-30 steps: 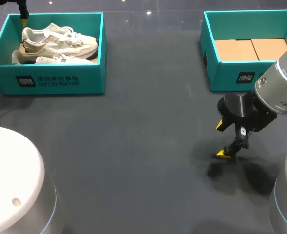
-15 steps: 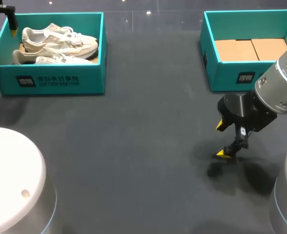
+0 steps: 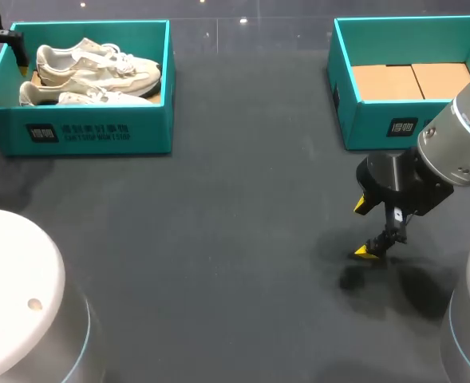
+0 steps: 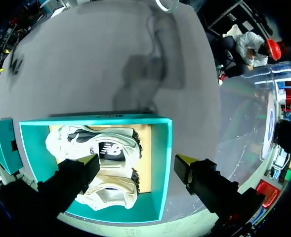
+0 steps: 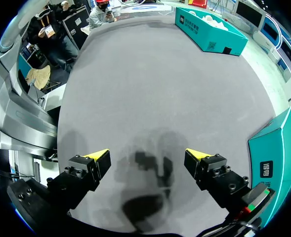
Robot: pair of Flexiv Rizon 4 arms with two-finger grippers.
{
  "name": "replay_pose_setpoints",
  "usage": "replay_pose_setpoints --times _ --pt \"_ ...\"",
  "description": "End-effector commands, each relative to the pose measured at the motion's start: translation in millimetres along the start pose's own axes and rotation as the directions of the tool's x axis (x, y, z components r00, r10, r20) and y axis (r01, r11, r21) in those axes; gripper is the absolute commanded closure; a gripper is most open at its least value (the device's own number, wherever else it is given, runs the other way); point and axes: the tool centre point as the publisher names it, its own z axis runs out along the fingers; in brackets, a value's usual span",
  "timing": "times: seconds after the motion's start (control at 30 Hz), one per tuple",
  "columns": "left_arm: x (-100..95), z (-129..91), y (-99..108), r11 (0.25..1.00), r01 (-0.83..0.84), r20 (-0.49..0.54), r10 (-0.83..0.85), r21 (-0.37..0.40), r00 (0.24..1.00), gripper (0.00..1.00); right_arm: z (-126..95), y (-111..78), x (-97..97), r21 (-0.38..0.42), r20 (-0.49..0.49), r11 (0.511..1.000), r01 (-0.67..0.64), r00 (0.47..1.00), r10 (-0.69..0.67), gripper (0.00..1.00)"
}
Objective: Take the shoe out of the shoebox, open the shoe tongue, remove and reinsert the insole, then place the shoe into the shoebox
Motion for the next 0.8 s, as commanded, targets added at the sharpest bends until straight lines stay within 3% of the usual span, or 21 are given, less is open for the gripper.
replay_pose_setpoints --times 0.03,0.8 --pt "-1.5 13 6 0.999 0.0 -0.004 0.0 -0.041 1.0 0.0 1 -0.7 1.6 0.0 0.004 1.0 0.0 1.0 0.0 0.0" --pt "-6.5 60 34 1.0 -0.025 -0.002 0.025 0.017 1.0 0.0 1 -0.7 1.6 0.0 0.004 1.0 0.0 1.0 0.0 0.0"
